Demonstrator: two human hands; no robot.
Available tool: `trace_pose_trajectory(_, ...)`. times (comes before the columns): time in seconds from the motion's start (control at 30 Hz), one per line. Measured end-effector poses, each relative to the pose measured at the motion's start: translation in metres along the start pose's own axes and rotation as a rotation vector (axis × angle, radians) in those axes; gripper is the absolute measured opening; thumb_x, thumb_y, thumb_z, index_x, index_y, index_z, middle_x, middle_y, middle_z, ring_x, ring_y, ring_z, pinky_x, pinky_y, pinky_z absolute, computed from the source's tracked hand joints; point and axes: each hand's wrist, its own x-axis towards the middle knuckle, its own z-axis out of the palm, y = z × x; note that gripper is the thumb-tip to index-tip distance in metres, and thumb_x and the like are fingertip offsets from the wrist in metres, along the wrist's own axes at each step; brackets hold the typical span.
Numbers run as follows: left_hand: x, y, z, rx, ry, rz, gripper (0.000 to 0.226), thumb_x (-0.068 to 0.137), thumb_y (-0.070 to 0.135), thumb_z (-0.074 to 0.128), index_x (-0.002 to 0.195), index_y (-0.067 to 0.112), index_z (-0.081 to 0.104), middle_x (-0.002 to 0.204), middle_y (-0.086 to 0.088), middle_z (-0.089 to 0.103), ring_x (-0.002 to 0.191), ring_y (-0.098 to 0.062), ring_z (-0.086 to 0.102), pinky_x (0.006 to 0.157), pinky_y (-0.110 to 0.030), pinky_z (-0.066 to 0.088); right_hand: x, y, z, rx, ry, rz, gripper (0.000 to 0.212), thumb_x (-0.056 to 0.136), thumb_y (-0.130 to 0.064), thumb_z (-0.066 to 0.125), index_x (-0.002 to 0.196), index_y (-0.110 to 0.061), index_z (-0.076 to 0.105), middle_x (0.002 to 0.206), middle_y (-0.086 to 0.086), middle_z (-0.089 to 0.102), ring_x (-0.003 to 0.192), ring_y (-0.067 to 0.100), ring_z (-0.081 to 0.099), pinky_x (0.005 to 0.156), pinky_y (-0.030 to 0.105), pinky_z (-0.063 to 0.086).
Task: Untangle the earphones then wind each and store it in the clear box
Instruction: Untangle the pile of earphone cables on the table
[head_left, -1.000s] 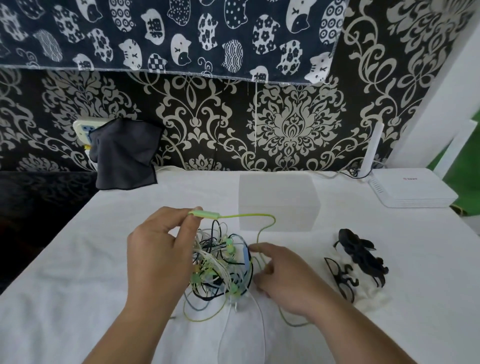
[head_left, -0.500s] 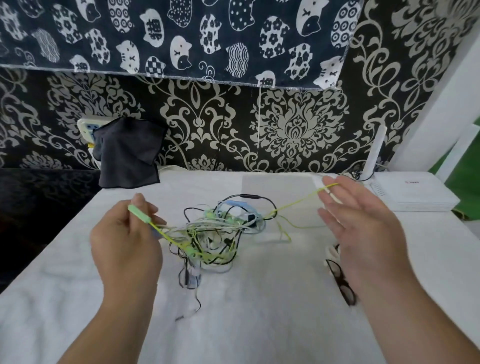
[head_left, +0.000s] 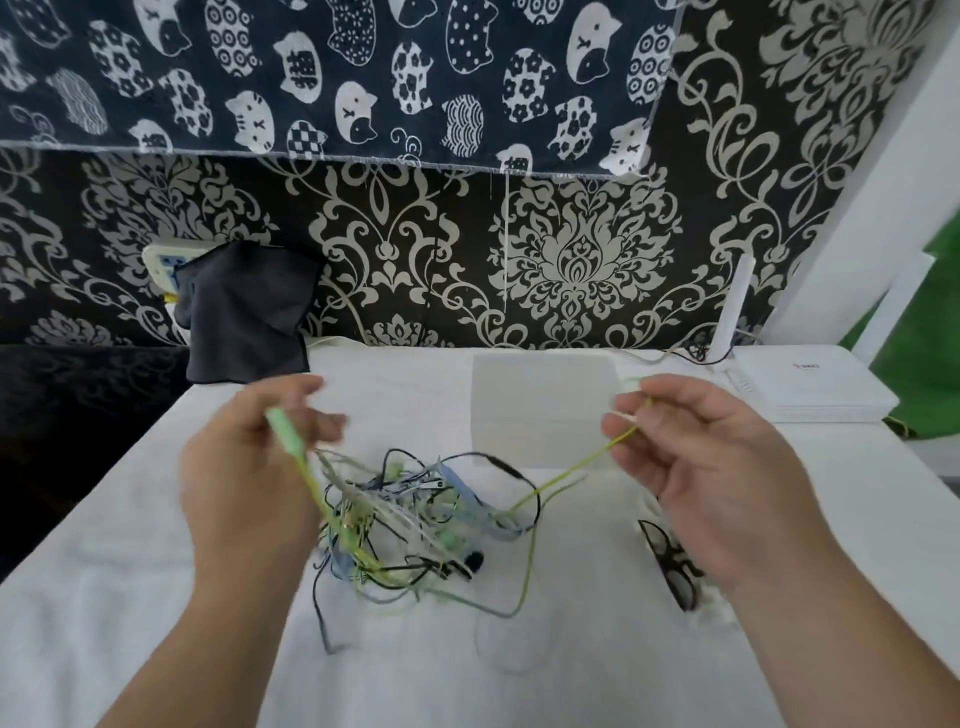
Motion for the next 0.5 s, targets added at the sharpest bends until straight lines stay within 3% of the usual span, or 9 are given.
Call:
trace_pose_trajectory(0.03,-0.01,0.006,0.008,0.059,-0.151,0.043,0.029,0.094,0.003,0.058,0.079,0.024,0.069,0.07,0.004,0.068,0.062,-0.008,0.067,0.064,-0.024,0.05,-0.003,0.004,0.006,-0.013,-0.055,0.02,0.021,0.084,0.009,0.055,0.084,-0.008,0.069,0.075,0.009,0.073,0.067,0.021,0.073,0.056,0.024,0.058)
trace_pose_trajectory(0.1,-0.032,0.013,0.023,0.155,-0.444,0.064,0.025,0.091,0.006,0.067,0.083,0.029,0.072,0.059,0.005,0.058,0.048,-0.004,0.048,0.049,-0.016,0.037,-0.008,0.012,0.016,-0.009,-0.149,0.062,0.024,0.077,0.006,0.057,0.076,-0.01,0.074,0.076,0.011,0.072,0.07,0.023,0.073,0.058,0.026,0.059)
trace_pose_trajectory(0.17,-0.048,0.009,0.036,0.296,-0.634,0.102,0.019,0.082,0.019,0.08,0.087,0.037,0.074,0.068,0.021,0.056,0.056,-0.001,0.048,0.053,-0.012,0.033,-0.014,0.015,0.026,0.037,-0.241,0.098,0.025,0.073,0.003,0.057,0.074,-0.011,0.077,0.078,0.013,0.071,0.072,0.024,0.073,0.062,0.028,0.06)
trace_pose_trajectory(0.23,-0.054,0.003,0.041,0.495,-0.742,0.183,0.017,0.076,0.04,0.082,0.091,0.042,0.074,0.083,0.022,0.056,0.073,0.003,0.054,0.06,-0.013,0.036,-0.018,0.012,0.032,0.121,-0.304,0.119,0.028,0.074,0.004,0.053,0.076,-0.011,0.077,0.078,0.012,0.071,0.072,0.024,0.073,0.062,0.028,0.06)
trace_pose_trajectory(0.3,-0.055,-0.001,0.041,0.602,-0.762,0.212,0.017,0.079,0.047,0.077,0.093,0.039,0.074,0.088,0.015,0.055,0.082,-0.001,0.057,0.067,-0.019,0.042,-0.02,0.004,0.033,0.219,-0.319,0.105,0.031,0.075,0.005,0.051,0.076,-0.011,0.078,0.077,0.011,0.071,0.073,0.023,0.074,0.062,0.028,0.06)
trace_pose_trajectory(0.37,-0.05,-0.005,0.038,0.623,-0.698,0.204,0.011,0.084,0.039,0.074,0.095,0.039,0.074,0.091,0.013,0.053,0.082,-0.004,0.057,0.069,-0.023,0.044,-0.018,-0.008,0.03,0.295,-0.289,0.057,0.026,0.069,0.003,0.057,0.075,-0.011,0.078,0.076,0.008,0.071,0.075,0.022,0.074,0.062,0.027,0.06)
trace_pose_trajectory(0.5,-0.039,-0.011,0.032,0.623,-0.555,0.215,0.023,0.082,0.027,0.074,0.096,0.045,0.071,0.091,0.018,0.043,0.071,-0.003,0.053,0.058,-0.022,0.04,-0.014,-0.025,0.019,0.348,-0.185,-0.03,0.023,0.058,-0.004,0.065,0.074,-0.014,0.079,0.077,0.005,0.072,0.079,0.019,0.075,0.065,0.025,0.06)
